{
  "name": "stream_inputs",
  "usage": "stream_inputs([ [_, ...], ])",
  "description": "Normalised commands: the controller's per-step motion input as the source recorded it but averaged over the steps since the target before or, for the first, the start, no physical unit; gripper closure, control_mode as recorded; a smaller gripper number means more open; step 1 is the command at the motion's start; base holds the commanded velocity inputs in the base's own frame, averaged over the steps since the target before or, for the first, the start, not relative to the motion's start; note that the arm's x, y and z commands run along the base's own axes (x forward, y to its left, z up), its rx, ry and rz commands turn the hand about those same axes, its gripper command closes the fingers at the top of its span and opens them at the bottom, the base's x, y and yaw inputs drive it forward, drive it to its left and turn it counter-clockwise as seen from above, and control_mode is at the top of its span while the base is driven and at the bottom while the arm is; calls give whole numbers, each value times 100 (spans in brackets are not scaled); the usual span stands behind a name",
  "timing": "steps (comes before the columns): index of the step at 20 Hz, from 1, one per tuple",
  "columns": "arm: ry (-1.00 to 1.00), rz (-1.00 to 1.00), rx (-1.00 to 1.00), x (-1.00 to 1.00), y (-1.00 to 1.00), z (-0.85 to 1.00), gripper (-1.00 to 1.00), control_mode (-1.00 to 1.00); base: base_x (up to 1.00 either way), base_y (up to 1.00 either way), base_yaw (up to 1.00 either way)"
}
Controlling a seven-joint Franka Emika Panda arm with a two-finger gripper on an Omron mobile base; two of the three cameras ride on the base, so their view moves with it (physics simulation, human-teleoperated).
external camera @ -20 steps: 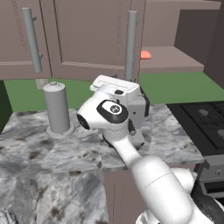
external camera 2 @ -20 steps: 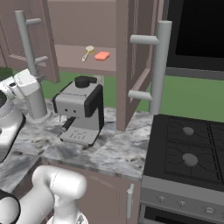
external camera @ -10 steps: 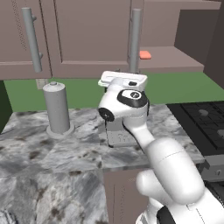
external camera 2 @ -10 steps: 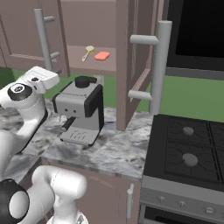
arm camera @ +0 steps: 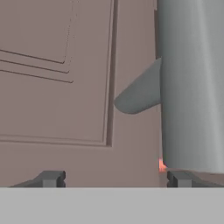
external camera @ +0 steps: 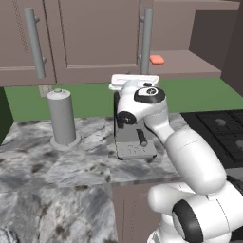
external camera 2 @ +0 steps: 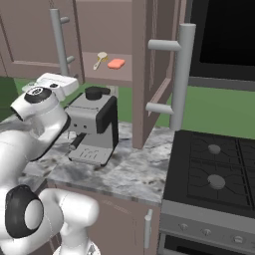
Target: Pick up the dish brush and bar soap from the sink, and place them back in the cabinet, and close the cabinet doors.
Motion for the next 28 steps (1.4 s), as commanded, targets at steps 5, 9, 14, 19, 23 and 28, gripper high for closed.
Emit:
stream_inputs([
  [5, 3, 8, 0, 34, 0, 0, -100, -100, 0, 0, 0],
  [9, 2, 7, 0, 27, 0, 0, -100, -100, 0, 0, 0],
  [14, 0, 5, 0, -3, 0, 0, -100, -100, 0, 0, 0],
  [19, 1, 5, 0, -9, 0, 0, -100, -100, 0, 0, 0],
  [23, 4, 5, 0, -9, 0, -3, -100, -100, 0, 0, 0],
  [28, 2, 3, 0, -14, 0, -1, -100, -100, 0, 0, 0],
])
